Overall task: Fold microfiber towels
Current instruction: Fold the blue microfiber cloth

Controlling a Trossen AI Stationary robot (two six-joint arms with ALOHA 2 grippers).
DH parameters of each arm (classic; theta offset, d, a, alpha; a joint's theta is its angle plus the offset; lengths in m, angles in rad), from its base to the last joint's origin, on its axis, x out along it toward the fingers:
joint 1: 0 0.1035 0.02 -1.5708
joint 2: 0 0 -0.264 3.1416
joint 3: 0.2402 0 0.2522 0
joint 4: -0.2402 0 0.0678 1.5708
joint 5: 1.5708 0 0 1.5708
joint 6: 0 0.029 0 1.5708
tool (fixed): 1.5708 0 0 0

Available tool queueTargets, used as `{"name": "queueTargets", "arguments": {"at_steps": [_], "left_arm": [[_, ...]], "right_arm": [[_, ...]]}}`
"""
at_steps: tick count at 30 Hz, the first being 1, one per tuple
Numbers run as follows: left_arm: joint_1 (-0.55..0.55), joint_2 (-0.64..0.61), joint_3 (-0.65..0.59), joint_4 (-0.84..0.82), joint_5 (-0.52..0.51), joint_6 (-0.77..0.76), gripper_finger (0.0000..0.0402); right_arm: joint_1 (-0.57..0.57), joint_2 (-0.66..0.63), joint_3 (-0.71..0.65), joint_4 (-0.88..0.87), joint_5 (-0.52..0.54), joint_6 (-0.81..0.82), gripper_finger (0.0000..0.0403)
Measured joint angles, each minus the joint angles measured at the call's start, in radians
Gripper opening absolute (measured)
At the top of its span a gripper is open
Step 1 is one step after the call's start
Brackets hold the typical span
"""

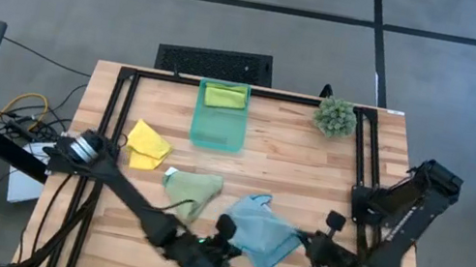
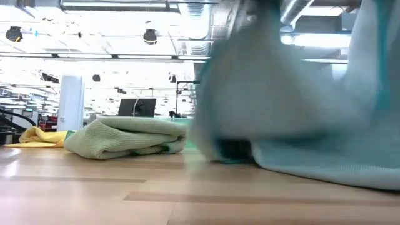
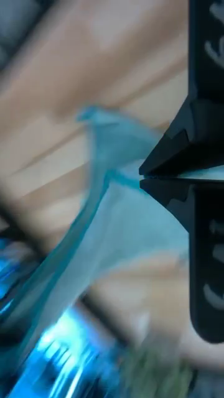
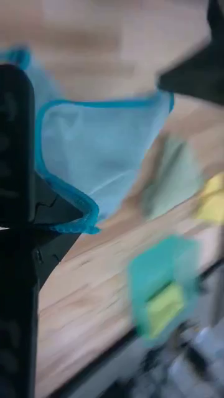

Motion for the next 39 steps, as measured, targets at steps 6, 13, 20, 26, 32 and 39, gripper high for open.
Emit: {"name": "queueTargets", "arguments": {"at_steps": [6, 13, 20, 26, 32, 39], "left_arm": [[-0.098, -0.188, -0.001, 0.187, -0.132, 0.147, 0.0], [-0.187, -0.311, 0.0, 0.433, -0.141, 0.334, 0.0], [-0.092, -0.336, 0.0, 0.233, -0.293, 0.248, 0.0], [0.091, -0.296, -0.042, -0.036, -0.378, -0.032, 0.0], [0.248, -0.288, -0.215, 0.064, -0.452, -0.082, 0.0], [0.321, -0.289, -0.342, 0.145, -0.437, 0.006, 0.0]], "right_arm": [[0.132, 0.0, 0.25, 0.012, 0.119, -0.184, 0.0015], [0.271, -0.001, 0.453, 0.256, 0.28, -0.556, 0.0014], [0.27, -0.023, 0.464, -0.132, 0.351, -0.193, 0.001], [0.139, -0.085, 0.183, -0.265, 0.221, 0.227, 0.0011], [-0.061, -0.161, -0.147, -0.301, 0.079, 0.45, 0.0012], [-0.228, -0.187, -0.314, -0.266, 0.065, 0.434, 0.0012]]}}
